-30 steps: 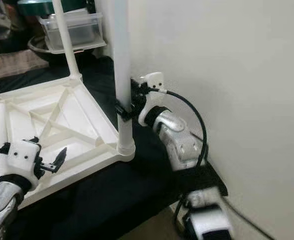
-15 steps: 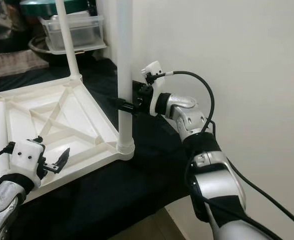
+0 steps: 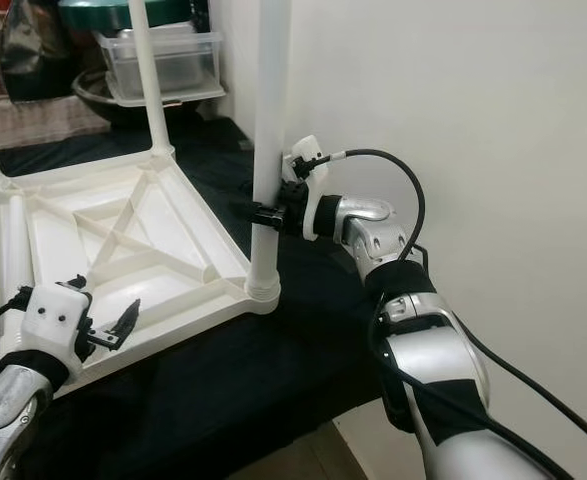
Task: Building children table
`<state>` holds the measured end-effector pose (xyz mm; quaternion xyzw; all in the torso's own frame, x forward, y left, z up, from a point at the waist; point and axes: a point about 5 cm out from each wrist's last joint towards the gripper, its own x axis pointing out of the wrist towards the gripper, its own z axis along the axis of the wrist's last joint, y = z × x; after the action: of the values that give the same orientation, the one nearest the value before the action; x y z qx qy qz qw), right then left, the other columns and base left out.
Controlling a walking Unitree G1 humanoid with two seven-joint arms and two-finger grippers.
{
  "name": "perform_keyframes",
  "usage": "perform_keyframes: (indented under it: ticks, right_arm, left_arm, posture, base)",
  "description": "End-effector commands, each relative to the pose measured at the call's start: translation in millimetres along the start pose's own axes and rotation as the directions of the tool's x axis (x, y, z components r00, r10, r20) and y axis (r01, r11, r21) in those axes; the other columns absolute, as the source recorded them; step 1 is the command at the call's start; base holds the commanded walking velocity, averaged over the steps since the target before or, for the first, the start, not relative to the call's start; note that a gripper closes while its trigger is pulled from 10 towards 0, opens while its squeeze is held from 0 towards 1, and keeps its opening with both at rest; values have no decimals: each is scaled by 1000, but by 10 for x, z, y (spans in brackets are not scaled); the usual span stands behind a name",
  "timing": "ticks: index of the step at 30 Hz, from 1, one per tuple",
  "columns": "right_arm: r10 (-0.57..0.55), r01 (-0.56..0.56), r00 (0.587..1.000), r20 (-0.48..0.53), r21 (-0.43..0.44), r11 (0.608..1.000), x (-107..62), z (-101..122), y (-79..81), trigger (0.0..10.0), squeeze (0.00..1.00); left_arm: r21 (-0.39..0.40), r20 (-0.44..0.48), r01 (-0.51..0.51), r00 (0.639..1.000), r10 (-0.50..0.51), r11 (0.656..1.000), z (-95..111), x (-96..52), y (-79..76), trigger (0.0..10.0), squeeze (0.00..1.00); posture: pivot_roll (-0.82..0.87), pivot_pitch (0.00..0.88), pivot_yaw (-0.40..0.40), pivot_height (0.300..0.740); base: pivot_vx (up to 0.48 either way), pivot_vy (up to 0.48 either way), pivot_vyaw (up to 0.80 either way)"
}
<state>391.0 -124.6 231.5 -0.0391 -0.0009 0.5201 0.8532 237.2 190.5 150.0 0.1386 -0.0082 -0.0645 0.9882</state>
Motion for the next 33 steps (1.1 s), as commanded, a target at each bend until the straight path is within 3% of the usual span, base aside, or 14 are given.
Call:
perform_keyframes:
  ticks: [1, 5, 7, 9, 14, 16, 23, 24, 25, 26, 30, 31, 32, 33]
  right_arm:
    - [-48, 48, 999, 5, -5, 999, -42, -2, -48, 0, 0]
    - [-282, 282, 959, -22, 5, 959, -43, -84, -150, 0, 0]
    - [-591, 593, 804, -72, 175, 786, -79, -194, -273, 0, 0]
    - [-740, 751, 658, -141, 197, 630, -54, -345, -195, 0, 0]
    - [-757, 779, 619, -208, 288, 557, 178, -582, 209, 0, 0]
    - [-737, 759, 640, -218, 328, 562, 370, -655, 516, 0, 0]
    - [-651, 688, 725, -227, 294, 664, 460, -592, 550, 0, 0]
    - [-638, 664, 747, -188, 273, 696, 438, -467, 487, 10000, 0]
    - [-628, 637, 767, -130, 265, 724, 395, -306, 429, 10000, 0]
    - [-615, 609, 786, -65, 254, 751, 338, -165, 354, 10000, 1000]
    - [-511, 494, 859, 31, 211, 843, 244, 46, 240, 10000, 1000]
    - [-442, 422, 895, 61, 202, 884, 229, 104, 245, 10000, 792]
    - [-335, 314, 937, 100, 179, 932, 209, 156, 271, 10000, 0]
    - [-270, 249, 955, 122, 164, 955, 191, 185, 307, 10000, 0]
  left_arm:
    - [12, 12, 10, 1000, -10, 1000, 22, 8, -11, 10000, 0]
    - [12, 15, 13, 1000, -13, 1000, 27, 6, -28, 10000, 0]
    - [11, 14, 8, 1000, -8, 1000, 20, -6, -29, 10000, 0]
    - [7, 10, -8, 1000, 8, 1000, 3, -18, -17, 10000, 0]
    - [-4, 1, -12, 1000, 12, 1000, -36, 6, -25, 10000, 0]
    - [-16, -18, -1, 1000, 1, 1000, -109, 36, -59, 10000, 0]
    - [-53, -45, 15, 999, -18, 998, -170, 107, -94, 10000, 0]
    - [-77, -45, 13, 999, -16, 997, -177, 116, -91, 10000, 0]
    - [-96, -46, 9, 999, -13, 995, -183, 119, -88, 10000, 0]
    - [-104, -45, 8, 999, -13, 995, -185, 121, -90, 10000, 0]
    - [-108, -43, 13, 999, -18, 994, -187, 126, -96, 10000, 0]
    - [-111, -42, 15, 999, -20, 994, -189, 121, -90, 10000, 0]
    - [-115, -41, 15, 999, -20, 993, -190, 116, -86, 10000, 0]
    - [-117, -39, 15, 999, -20, 993, -193, 114, -83, 10000, 0]
  posture:
    - [101, 0, -73, 740]
    - [104, 0, -85, 740]
    - [103, 0, -95, 740]
    - [97, 0, -95, 740]
    - [83, 0, -77, 740]
    - [58, 0, -66, 740]
    - [52, 0, -64, 740]
    - [47, 0, -63, 740]
    - [47, 0, -62, 740]
    - [50, 0, -61, 740]
    - [61, 0, -65, 740]
    - [63, 0, -64, 740]
    - [63, 0, -64, 740]
    - [63, 0, -64, 740]
  base:
    - [0, 0, 0]
    - [0, 0, 0]
    - [0, 0, 0]
    - [0, 0, 0]
    - [0, 0, 0]
    - [0, 0, 0]
    - [0, 0, 0]
    - [0, 0, 0]
    - [0, 0, 0]
    - [0, 0, 0]
    - [0, 0, 0]
    - [0, 0, 0]
    - [0, 0, 0]
    - [0, 0, 0]
